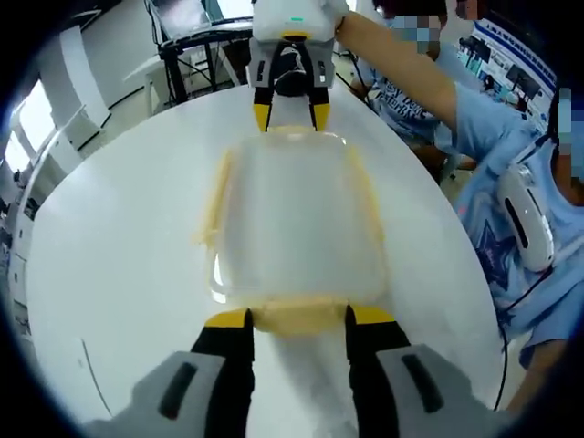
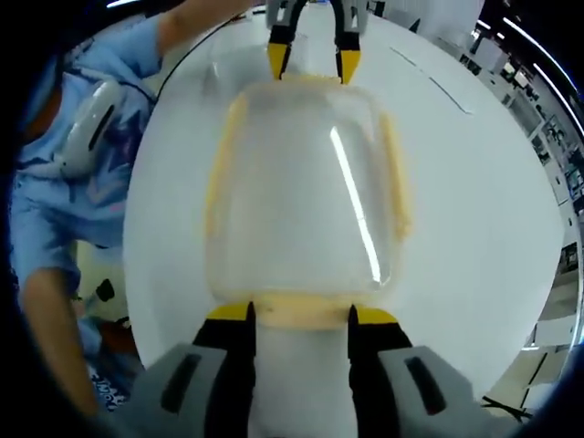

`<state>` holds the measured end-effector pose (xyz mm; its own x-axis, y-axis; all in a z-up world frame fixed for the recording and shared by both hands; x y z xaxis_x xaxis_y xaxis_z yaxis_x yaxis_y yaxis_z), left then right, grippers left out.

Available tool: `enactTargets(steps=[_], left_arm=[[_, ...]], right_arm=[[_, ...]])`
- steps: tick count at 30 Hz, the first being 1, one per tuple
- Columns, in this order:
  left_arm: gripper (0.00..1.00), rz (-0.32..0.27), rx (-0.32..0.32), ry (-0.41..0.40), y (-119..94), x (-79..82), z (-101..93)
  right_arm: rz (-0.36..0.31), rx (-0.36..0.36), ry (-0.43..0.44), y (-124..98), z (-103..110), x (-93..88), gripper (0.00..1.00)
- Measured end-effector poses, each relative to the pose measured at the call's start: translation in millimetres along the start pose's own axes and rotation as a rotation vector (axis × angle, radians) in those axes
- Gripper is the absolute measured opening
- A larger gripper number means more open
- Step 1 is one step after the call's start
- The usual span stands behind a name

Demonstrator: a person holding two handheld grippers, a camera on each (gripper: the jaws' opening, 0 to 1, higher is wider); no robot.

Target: Snap each plastic latch of the storage box into its locked position after aligning the lid with the box until every specified latch is closed and the lid sits flush.

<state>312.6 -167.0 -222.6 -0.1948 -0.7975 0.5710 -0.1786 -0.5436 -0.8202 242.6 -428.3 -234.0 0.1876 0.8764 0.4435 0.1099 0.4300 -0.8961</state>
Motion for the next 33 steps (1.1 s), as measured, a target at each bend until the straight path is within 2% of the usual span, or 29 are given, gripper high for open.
enactTargets(steps=[3, 10, 15, 19, 33], left_arm=[[0.39, -0.029, 0.009, -0.004, -10.2, -0.2, -4.4], [0.39, -0.045, 0.037, 0.003, -28.9, -0.7, -13.8], [0.39, -0.051, 0.051, 0.001, -44.6, -5.2, -24.3], [0.39, -0.064, 0.064, -0.002, -54.0, -7.8, -30.5], [0.39, -0.076, 0.099, -0.036, -78.0, -32.2, -45.7]], right_arm=[[-0.018, -0.012, -0.007, -8.1, 2.2, 6.0, 0.38], [-0.035, -0.03, -0.031, -17.9, 8.3, 22.1, 0.38], [-0.073, -0.038, -0.049, -24.4, 15.3, 35.8, 0.38], [-0.081, -0.044, -0.063, -24.4, 20.2, 45.7, 0.38], [-0.104, -0.027, -0.112, -18.0, 21.2, 79.0, 0.38]])
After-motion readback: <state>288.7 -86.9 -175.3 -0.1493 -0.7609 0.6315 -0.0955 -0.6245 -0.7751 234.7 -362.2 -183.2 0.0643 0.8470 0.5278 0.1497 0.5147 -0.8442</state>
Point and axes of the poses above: the point that each gripper's makers call its tool centre point, and the gripper's own axes: y roughly forward along the fingers, z roughly to its left, x roughly out of its top, the point moved 9 cm from there along -y, roughly backward along the fingers, and after that the axes turned 5 degrees about -z, right-handed, at the moved point
